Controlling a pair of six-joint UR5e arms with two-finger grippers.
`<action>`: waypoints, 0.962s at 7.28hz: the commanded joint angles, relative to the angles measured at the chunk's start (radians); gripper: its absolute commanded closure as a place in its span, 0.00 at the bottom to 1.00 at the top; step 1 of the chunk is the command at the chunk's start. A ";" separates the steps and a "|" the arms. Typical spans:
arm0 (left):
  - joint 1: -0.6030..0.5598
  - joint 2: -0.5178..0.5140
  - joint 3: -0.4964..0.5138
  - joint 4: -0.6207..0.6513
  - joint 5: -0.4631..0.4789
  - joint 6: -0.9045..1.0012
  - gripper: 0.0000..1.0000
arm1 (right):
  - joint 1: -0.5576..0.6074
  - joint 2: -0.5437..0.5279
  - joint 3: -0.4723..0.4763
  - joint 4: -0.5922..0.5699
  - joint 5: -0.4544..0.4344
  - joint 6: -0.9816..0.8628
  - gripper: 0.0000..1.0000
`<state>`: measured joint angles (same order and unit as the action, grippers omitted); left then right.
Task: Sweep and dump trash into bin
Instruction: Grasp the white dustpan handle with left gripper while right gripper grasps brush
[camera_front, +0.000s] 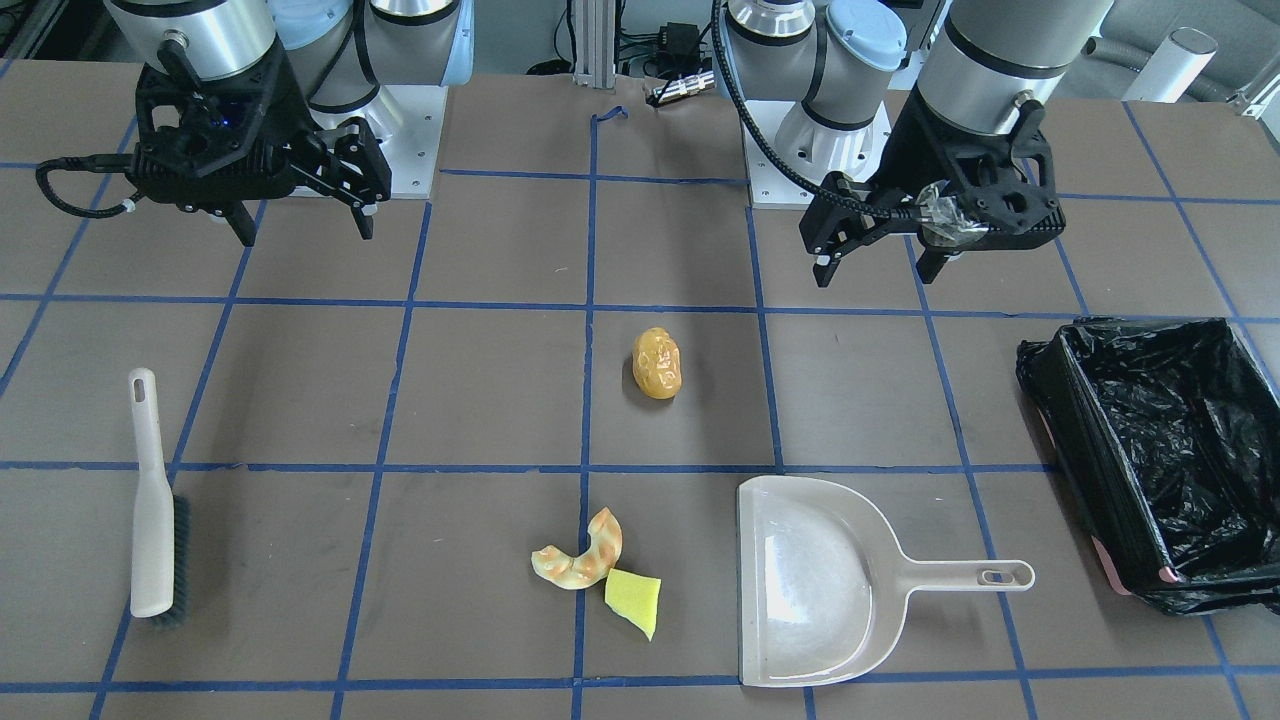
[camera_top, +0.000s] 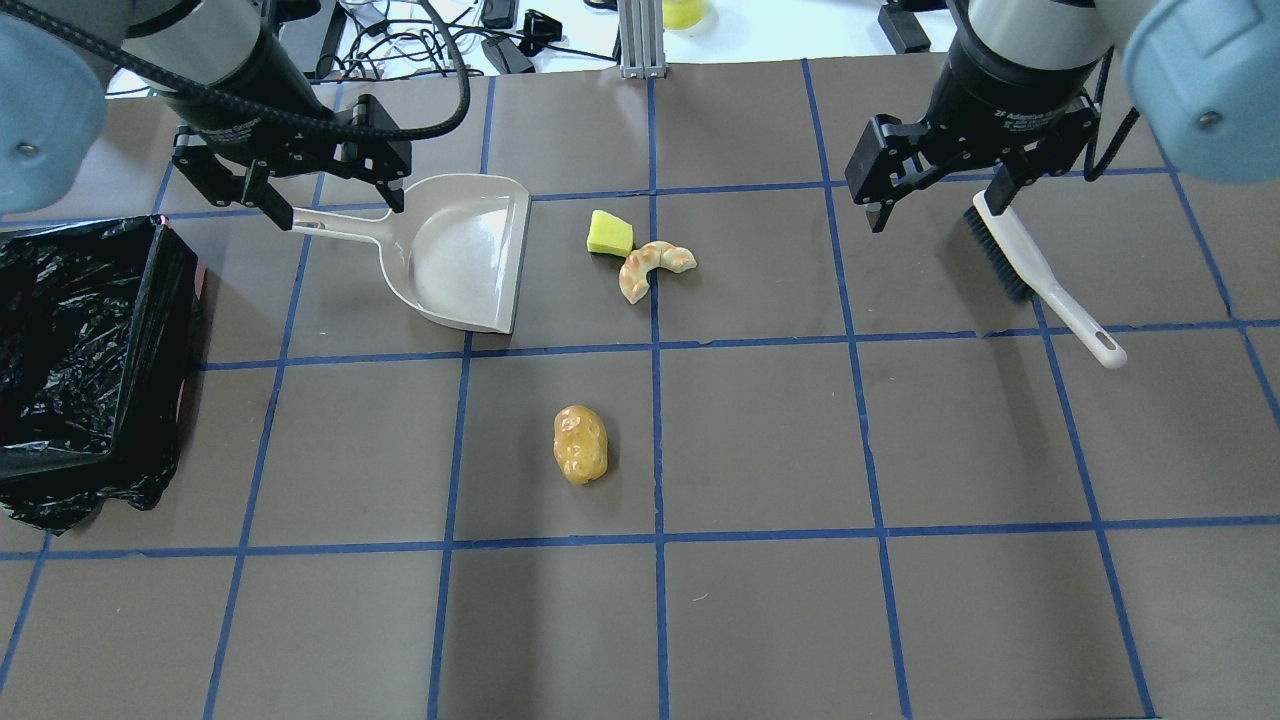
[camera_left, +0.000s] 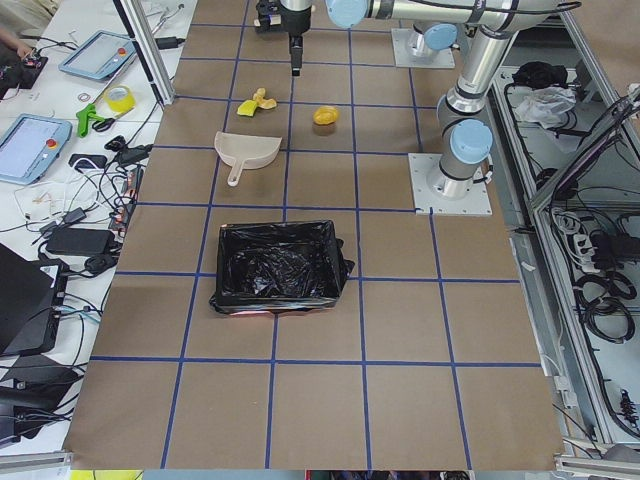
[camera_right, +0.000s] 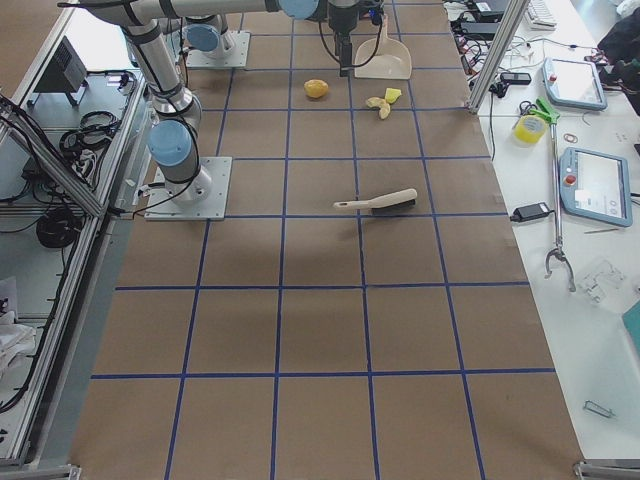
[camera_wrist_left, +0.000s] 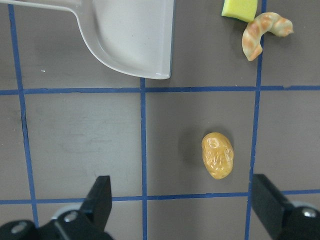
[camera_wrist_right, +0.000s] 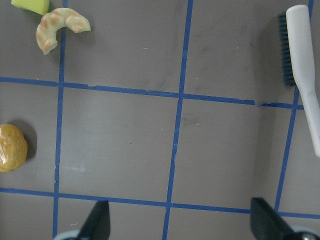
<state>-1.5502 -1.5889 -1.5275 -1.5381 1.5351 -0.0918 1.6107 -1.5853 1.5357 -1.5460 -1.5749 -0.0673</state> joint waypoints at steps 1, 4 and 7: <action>0.009 0.006 -0.009 -0.007 0.000 -0.009 0.00 | 0.002 0.004 0.004 0.001 0.001 -0.002 0.00; 0.012 0.006 -0.036 -0.002 -0.016 0.009 0.00 | -0.015 0.055 0.011 -0.019 -0.014 -0.043 0.00; 0.117 -0.012 -0.046 0.006 -0.009 -0.002 0.00 | -0.214 0.161 0.041 -0.089 -0.037 -0.387 0.01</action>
<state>-1.4998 -1.5784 -1.5626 -1.5339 1.5308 -0.0869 1.4838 -1.4675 1.5615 -1.5998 -1.5965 -0.3017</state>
